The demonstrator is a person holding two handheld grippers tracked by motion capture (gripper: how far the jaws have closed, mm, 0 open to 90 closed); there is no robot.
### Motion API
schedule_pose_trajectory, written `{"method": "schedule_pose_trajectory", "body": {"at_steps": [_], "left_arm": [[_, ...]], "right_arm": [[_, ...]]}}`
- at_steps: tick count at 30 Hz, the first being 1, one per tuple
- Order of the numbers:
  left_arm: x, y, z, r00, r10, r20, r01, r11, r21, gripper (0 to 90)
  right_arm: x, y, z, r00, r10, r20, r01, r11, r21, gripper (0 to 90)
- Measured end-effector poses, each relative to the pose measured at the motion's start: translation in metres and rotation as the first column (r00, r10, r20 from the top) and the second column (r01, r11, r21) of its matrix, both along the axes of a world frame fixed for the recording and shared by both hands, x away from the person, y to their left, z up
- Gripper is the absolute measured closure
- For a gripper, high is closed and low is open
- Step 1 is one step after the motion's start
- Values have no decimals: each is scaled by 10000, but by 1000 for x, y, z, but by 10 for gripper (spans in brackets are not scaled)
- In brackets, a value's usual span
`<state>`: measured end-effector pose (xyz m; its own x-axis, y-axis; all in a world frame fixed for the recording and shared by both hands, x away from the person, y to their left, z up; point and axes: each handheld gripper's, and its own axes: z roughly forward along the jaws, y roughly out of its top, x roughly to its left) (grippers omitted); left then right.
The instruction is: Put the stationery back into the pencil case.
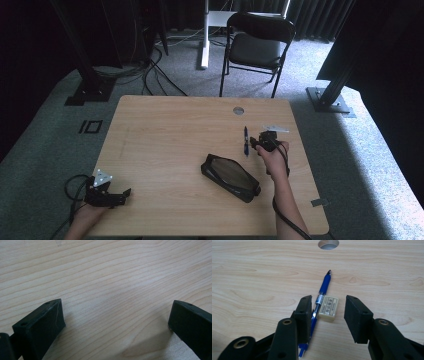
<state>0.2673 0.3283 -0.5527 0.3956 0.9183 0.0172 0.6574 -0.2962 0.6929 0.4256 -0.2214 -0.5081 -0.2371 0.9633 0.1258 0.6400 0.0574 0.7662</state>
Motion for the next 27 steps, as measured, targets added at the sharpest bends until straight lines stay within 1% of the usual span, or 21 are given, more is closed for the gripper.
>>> {"method": "schedule_pose_trajectory", "body": {"at_steps": [6, 9, 11, 13, 18, 24, 27], "left_arm": [[0, 0, 0, 10000, 1, -1, -1, 10000, 0, 5], [0, 0, 0, 10000, 1, 0, -1, 10000, -1, 6], [0, 0, 0, 10000, -2, -1, 2, 10000, 2, 6], [0, 0, 0, 10000, 1, 1, -1, 10000, -1, 6], [0, 0, 0, 10000, -1, -1, 1, 10000, 0, 5], [0, 0, 0, 10000, -1, -2, 1, 10000, 2, 6], [0, 0, 0, 10000, -1, -1, 1, 10000, 1, 6]], "right_arm": [[9, 3, -7, 9997, -101, -240, 98, 9999, -119, 567], [12, 5, -10, 9993, -153, -329, 150, 9999, -82, 573], [14, 8, -13, 9990, -84, -433, 69, 9994, -343, 575], [17, 9, -15, 9986, -147, -508, 136, 9997, -223, 580], [23, 11, -19, 9977, -270, -615, 248, 9990, -364, 599], [28, 11, -25, 9961, -362, -804, 327, 9985, -435, 608], [29, 10, -28, 9949, -501, -872, 466, 9981, -415, 612]]}}
